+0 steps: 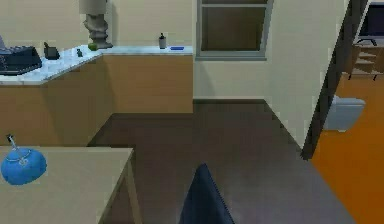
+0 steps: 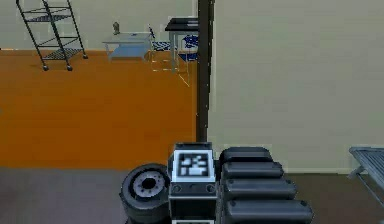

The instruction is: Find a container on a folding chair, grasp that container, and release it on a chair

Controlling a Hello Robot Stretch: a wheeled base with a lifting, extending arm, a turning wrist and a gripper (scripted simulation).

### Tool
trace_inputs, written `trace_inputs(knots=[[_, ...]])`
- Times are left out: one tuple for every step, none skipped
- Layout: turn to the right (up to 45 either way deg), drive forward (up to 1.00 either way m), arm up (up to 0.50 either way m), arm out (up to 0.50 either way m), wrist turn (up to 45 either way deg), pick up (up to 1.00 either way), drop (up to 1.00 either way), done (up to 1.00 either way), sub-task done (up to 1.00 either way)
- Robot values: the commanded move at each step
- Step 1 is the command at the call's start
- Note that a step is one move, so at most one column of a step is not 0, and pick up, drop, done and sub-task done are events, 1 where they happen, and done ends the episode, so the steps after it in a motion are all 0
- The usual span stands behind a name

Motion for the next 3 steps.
trace_inputs(knots=[[45.0,0.0,0.0,0.0,0.0,0.0,0.0,0.0,0.0],[6.0,0.0,0.0,0.0,0.0,0.0,0.0,0.0,0.0],[-45.0,0.0,0.0,0.0,0.0,0.0,0.0,0.0,0.0]])
